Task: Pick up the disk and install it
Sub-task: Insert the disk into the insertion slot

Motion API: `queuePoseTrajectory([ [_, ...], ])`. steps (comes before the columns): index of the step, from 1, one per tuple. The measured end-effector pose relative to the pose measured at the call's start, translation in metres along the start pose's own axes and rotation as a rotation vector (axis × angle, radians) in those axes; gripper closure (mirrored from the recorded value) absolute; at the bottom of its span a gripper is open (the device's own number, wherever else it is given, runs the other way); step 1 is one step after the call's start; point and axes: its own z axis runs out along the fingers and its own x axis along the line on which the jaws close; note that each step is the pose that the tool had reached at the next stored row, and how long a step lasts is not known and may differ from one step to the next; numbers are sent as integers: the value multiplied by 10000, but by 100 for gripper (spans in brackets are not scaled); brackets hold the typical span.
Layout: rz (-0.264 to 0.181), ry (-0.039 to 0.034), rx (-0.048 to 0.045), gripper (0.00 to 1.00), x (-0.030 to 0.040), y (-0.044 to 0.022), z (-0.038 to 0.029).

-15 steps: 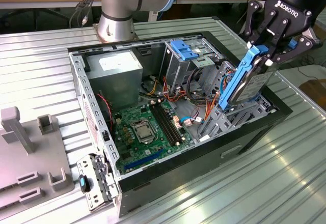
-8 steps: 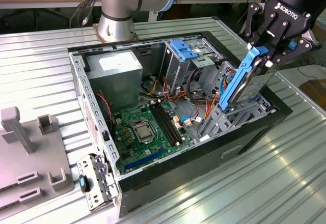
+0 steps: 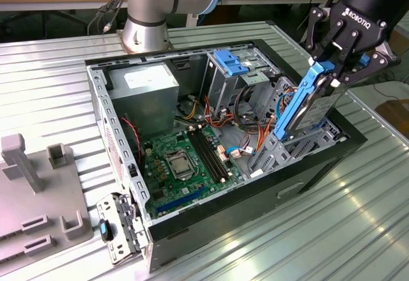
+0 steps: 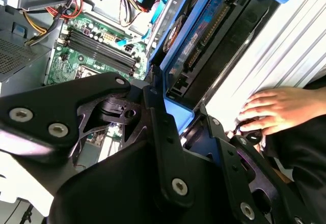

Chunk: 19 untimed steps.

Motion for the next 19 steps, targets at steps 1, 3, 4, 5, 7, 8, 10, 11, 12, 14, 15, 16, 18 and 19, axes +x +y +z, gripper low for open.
queuePoseTrajectory([
  [1,0,-1,0,63,0,0,8],
  [3,0,-1,0,63,-1,-1,17],
  [4,0,-1,0,63,-1,-1,22],
  [5,0,-1,0,63,-1,-1,28],
  [7,0,-1,0,63,-1,-2,41],
  [8,0,0,0,63,-1,-2,45],
  [10,0,-1,0,63,-1,-3,55],
  [11,0,0,0,63,-2,-3,59],
  [12,0,0,0,63,-2,-3,63],
  [14,-1,-1,0,63,-2,-5,76],
  [15,0,-1,0,63,-2,-5,80],
  [16,0,-1,0,63,-3,-6,84],
  [18,0,-1,0,63,-3,-9,94],
  [19,0,0,0,63,-3,-10,97],
])
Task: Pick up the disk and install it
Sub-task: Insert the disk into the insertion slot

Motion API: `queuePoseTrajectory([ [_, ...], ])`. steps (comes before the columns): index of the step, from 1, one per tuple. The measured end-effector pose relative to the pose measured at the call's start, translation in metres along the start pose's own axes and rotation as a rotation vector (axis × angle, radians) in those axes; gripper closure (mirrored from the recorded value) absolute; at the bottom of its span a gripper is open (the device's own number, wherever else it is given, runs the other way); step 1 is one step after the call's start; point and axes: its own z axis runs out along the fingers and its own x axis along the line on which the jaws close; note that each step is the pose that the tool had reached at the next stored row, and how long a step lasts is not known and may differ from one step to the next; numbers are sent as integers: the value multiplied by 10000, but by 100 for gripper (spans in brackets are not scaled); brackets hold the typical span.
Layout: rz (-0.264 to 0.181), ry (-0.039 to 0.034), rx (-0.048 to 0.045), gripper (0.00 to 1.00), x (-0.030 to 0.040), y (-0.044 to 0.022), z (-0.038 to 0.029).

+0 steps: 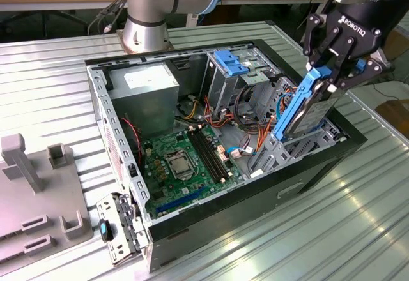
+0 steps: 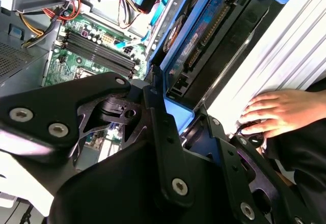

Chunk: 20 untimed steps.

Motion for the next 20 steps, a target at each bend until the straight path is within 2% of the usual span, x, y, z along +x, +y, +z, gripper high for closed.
queuePoseTrajectory([
  [20,0,-1,-2,63,-4,-27,121],
])
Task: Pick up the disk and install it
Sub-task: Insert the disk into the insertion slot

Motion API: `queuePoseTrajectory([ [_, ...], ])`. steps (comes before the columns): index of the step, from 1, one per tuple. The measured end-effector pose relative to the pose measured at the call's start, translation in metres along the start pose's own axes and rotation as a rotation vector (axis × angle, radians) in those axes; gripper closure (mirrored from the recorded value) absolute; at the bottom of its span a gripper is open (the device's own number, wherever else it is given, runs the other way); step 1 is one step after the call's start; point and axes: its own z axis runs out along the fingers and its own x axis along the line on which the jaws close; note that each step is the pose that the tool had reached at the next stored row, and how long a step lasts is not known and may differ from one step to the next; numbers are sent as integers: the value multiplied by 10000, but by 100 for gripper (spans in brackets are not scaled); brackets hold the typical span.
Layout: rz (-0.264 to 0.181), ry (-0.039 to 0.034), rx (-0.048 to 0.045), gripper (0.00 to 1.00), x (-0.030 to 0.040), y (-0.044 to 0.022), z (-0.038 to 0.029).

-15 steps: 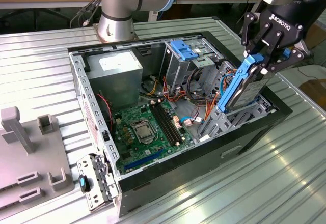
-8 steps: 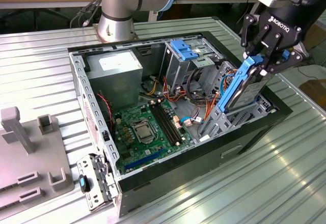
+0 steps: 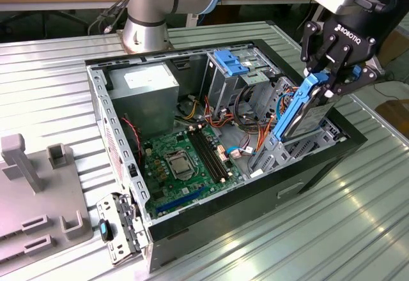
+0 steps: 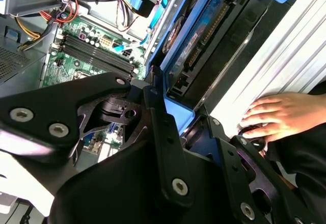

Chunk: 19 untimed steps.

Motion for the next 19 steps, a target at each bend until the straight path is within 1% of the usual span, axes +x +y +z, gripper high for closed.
queuePoseTrajectory([
  [13,0,2,0,63,-2,-4,73],
  [19,0,1,0,63,-4,-6,120],
])
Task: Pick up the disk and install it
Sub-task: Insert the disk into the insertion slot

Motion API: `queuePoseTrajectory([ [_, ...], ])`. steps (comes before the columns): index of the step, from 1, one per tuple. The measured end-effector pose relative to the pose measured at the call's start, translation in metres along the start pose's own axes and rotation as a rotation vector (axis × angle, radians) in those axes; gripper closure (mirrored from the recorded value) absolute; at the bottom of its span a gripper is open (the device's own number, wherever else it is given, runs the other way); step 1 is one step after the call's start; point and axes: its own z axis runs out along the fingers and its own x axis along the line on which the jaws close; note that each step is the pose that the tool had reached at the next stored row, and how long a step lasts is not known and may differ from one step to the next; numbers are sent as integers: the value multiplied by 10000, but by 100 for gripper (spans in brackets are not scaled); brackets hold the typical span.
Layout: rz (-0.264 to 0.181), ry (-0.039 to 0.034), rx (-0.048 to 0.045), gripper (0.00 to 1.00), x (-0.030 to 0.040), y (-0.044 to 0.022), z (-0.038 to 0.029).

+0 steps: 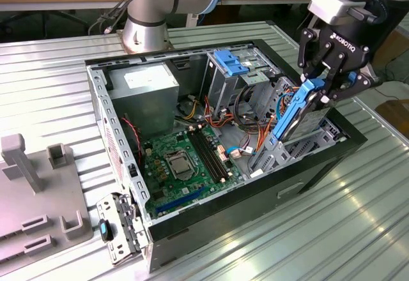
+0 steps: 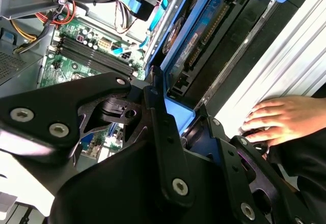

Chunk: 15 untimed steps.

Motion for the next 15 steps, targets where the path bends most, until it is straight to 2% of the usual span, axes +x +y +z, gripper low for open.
queuePoseTrajectory([
  [5,0,-1,0,63,-1,-1,33],
  [15,0,0,0,63,-1,-2,39],
])
